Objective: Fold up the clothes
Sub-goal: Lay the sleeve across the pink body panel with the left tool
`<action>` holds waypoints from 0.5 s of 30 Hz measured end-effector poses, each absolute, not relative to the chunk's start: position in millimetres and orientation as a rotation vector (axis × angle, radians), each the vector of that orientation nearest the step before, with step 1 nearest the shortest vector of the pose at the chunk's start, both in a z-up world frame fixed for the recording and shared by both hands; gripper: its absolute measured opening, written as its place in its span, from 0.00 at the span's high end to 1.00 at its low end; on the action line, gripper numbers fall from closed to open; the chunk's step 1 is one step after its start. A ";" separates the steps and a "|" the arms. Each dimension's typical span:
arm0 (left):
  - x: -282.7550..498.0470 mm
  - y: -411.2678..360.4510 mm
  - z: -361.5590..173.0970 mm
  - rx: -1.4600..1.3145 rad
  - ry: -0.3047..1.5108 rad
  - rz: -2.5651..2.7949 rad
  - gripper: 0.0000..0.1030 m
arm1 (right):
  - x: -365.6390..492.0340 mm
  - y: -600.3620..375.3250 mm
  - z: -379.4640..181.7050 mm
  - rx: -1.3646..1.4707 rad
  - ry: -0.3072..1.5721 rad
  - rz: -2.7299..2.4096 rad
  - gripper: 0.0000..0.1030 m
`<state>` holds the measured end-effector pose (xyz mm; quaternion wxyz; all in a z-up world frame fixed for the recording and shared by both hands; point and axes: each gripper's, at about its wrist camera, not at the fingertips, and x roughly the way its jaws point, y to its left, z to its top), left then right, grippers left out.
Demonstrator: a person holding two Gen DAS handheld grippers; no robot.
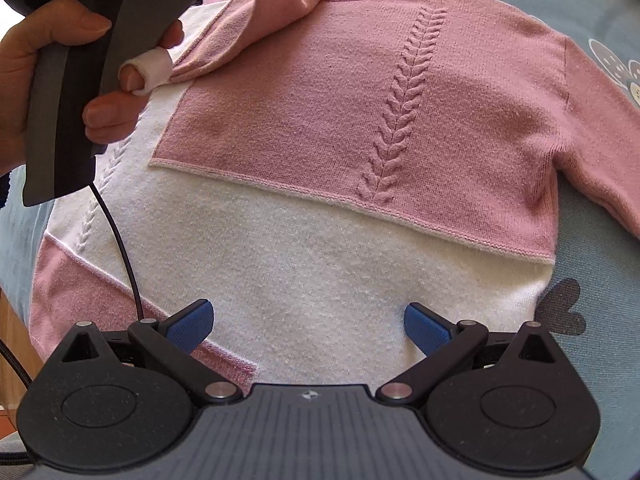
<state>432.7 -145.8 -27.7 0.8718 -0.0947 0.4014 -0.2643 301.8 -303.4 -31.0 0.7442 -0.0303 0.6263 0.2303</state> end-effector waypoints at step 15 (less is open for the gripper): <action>417.7 -94.1 -29.5 -0.138 0.882 -0.424 0.01 | 294.6 -294.6 -34.5 -0.129 1.349 0.497 0.00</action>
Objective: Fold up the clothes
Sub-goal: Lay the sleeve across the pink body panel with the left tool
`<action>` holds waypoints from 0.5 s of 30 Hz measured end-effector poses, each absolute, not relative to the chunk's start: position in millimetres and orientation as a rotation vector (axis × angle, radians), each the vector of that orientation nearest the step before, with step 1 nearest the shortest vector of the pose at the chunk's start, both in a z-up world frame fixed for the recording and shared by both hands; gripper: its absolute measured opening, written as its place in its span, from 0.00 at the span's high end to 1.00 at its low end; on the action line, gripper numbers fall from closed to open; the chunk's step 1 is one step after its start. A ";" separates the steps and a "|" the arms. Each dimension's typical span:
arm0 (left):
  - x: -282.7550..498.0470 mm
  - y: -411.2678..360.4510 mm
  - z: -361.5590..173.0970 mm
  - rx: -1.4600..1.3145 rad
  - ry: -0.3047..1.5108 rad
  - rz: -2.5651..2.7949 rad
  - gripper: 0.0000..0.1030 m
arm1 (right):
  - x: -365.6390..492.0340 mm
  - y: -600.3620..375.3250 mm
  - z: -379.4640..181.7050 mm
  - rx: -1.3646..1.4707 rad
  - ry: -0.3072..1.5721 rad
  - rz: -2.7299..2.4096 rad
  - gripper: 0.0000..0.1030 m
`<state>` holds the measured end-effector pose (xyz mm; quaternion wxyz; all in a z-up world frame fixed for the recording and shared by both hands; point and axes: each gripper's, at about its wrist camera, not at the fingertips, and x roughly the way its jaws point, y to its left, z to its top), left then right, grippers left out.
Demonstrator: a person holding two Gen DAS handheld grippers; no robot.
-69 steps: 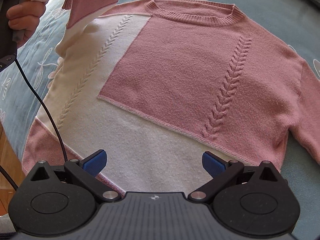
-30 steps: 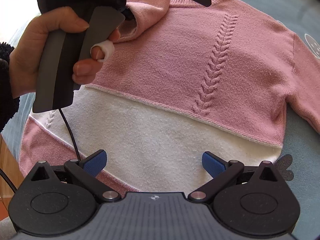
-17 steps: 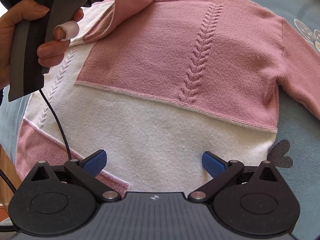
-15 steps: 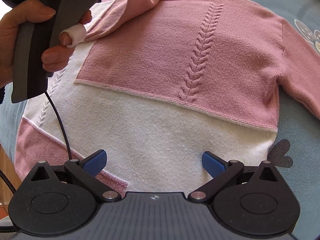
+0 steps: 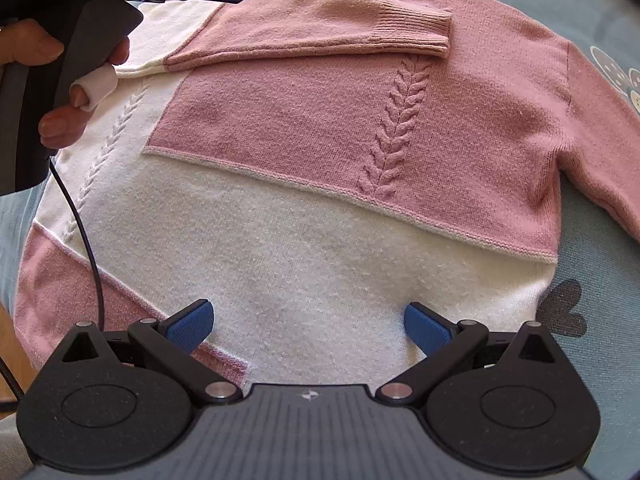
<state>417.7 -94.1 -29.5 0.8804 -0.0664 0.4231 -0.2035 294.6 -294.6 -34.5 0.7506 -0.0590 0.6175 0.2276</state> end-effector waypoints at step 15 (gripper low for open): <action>470.5 -152.8 -47.1 -0.243 0.968 -0.622 0.01 | 278.2 -298.6 -43.3 -0.247 1.293 0.483 0.00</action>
